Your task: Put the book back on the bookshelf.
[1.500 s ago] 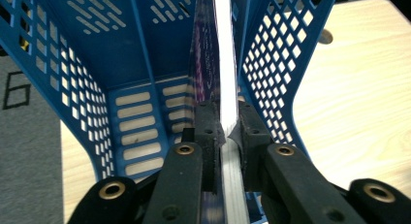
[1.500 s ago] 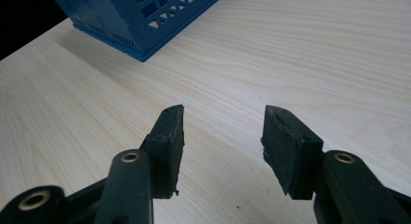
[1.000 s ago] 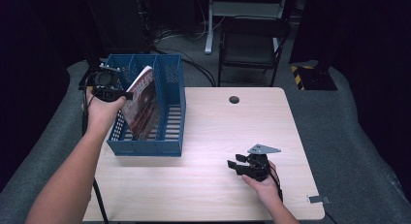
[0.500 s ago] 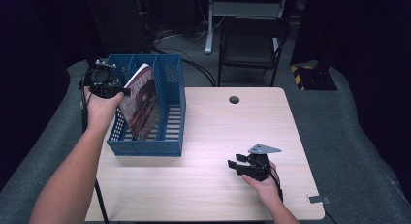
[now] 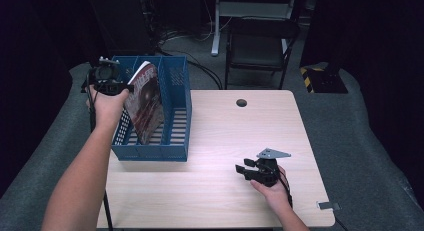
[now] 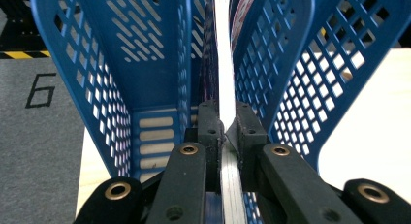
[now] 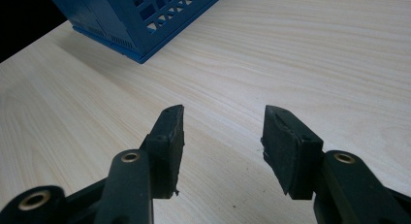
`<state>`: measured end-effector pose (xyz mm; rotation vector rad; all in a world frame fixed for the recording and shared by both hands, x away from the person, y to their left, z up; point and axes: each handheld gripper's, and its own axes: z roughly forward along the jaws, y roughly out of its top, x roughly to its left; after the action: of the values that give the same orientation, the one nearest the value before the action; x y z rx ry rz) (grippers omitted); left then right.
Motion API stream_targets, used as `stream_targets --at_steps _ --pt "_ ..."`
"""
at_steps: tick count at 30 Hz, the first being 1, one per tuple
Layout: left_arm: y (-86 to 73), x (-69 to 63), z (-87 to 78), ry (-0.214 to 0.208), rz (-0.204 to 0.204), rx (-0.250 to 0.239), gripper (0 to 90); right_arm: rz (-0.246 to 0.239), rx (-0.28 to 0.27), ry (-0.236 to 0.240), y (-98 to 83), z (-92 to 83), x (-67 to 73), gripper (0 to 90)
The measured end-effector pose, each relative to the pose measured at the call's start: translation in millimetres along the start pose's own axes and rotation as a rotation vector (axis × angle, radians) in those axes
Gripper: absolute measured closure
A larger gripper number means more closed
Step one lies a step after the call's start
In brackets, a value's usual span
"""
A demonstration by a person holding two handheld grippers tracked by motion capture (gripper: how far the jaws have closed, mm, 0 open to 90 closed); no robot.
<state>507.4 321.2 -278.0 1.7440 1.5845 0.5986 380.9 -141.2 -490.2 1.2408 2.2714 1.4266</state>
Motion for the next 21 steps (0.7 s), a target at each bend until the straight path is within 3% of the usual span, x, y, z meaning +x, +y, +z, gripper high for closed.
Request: stream_targets --at_steps 9,21 --pt "3.5 1.7 9.9 0.036 -0.044 -0.023 84.4 -0.001 -0.009 -0.003 0.4 -2.0 -0.4 49.9" --pt "3.7 -1.6 14.1 0.066 -0.045 -0.098 84.5 0.003 -0.010 -0.003 0.4 -2.7 -1.5 49.9"
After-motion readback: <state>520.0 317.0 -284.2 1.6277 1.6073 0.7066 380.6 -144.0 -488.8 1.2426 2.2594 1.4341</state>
